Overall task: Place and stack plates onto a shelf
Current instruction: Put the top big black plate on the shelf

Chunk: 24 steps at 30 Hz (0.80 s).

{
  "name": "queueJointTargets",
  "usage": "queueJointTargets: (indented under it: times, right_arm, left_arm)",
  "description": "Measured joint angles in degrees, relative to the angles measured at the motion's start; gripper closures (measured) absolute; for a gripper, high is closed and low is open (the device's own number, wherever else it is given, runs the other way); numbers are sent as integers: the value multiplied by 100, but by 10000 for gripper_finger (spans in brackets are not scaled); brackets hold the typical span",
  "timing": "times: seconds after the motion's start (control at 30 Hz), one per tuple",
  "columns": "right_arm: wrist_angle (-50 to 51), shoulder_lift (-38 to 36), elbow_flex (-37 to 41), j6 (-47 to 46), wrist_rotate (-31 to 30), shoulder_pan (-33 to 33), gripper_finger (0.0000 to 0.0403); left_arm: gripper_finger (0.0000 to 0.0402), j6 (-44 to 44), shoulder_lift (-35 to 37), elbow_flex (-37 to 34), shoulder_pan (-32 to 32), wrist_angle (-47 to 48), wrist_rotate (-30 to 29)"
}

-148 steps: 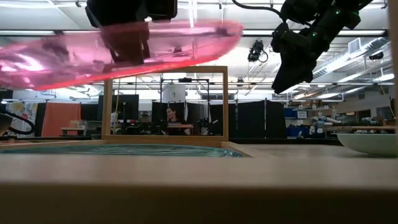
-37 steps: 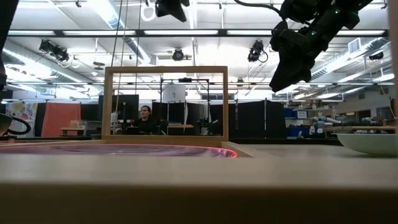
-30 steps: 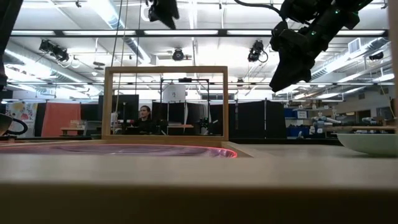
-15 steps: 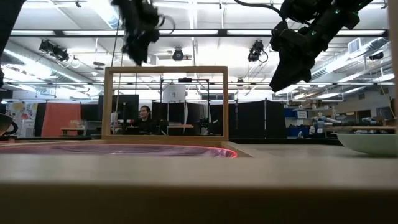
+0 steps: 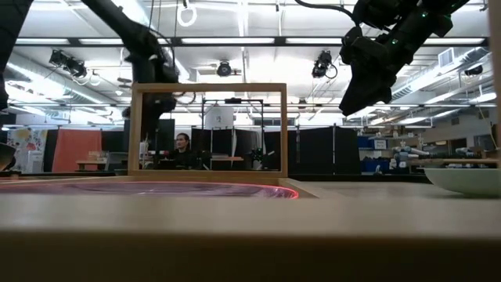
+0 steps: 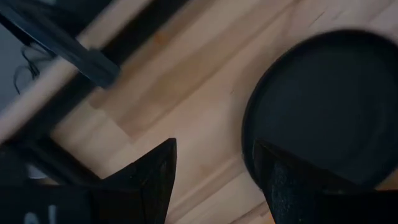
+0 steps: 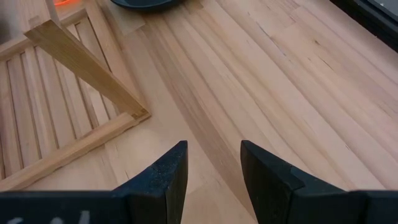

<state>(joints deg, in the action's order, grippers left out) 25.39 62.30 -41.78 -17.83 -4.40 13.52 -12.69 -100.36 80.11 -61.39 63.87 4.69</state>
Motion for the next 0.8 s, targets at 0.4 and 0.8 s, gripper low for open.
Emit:
queueJointTargets:
  times: [0.4,0.8]
  right_arm:
    - [0,0,0,-1,0,0,250]
    - [-2,-1,0,0,0,0,249]
  left_arm:
    - [182,163,0,-1525,90,-1055,14]
    - [182,831,-2,-1789,164,-1315,270]
